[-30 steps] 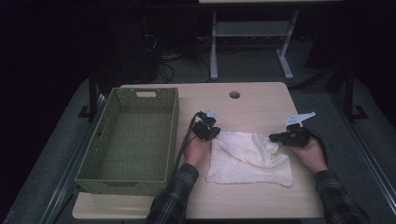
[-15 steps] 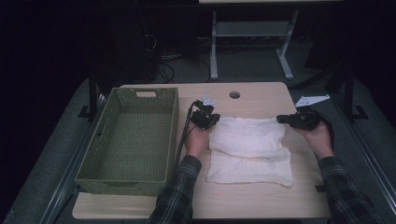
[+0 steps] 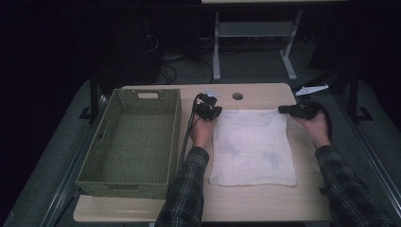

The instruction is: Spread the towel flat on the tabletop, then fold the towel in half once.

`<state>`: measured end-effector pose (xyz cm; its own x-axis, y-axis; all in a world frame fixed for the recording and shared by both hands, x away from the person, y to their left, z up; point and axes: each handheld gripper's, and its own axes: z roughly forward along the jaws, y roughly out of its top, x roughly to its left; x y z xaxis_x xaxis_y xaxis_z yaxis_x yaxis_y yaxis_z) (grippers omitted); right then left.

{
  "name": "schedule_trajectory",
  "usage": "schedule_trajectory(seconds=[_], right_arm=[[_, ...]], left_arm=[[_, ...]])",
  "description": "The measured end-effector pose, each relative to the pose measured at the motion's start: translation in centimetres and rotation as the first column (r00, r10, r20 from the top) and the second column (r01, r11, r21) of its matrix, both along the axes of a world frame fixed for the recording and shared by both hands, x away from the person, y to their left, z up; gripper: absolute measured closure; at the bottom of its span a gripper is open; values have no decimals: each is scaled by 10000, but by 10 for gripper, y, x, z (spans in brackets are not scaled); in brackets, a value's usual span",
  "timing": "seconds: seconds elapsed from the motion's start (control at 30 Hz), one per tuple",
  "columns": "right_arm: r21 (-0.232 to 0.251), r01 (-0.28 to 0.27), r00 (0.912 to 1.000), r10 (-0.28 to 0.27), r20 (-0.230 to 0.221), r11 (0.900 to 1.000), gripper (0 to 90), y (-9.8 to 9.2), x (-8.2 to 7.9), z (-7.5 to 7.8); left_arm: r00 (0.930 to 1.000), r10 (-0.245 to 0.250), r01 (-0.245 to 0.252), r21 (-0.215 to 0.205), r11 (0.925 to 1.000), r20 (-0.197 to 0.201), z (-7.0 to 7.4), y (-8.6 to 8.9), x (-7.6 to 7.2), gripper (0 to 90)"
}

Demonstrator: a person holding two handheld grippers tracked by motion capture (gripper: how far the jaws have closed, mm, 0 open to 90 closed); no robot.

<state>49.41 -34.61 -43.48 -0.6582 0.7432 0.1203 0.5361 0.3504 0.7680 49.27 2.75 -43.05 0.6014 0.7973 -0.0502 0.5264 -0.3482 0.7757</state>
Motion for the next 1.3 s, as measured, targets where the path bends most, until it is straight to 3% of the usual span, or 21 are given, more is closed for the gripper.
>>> schedule_trajectory(seconds=[0.07,0.3,0.43,0.8,1.07,1.1,1.2,1.3], right_arm=[[-111,219,9996,-221,-160,9997,757,1,4,-5],[178,447,9988,-443,-222,9988,654,-12,3,-4],[308,433,9988,-426,-236,9986,635,-14,2,-6],[-68,512,9976,-514,-454,9987,606,-5,9,-19],[-192,483,9966,-495,-652,9986,628,-1,13,-30],[-211,464,9965,-478,-688,9987,634,0,13,-31],[-374,383,9955,-414,-847,9986,676,3,13,-35],[-627,372,9947,-430,-938,9973,742,6,13,-38]], left_arm=[[10000,60,-60,51,10000,-24,-2,-2,3,839],[9997,228,-228,186,9996,11,0,2,3,648],[9995,293,-290,319,9991,-112,-3,5,2,613],[9953,464,-418,541,9977,-851,-20,17,6,565],[9929,592,-543,492,9973,-1031,-32,19,8,571],[9929,515,-448,640,9969,-1072,-33,19,9,574],[9930,450,-362,813,9960,-1091,-37,16,8,611],[9933,430,-341,833,9959,-1073,-38,16,8,713]])
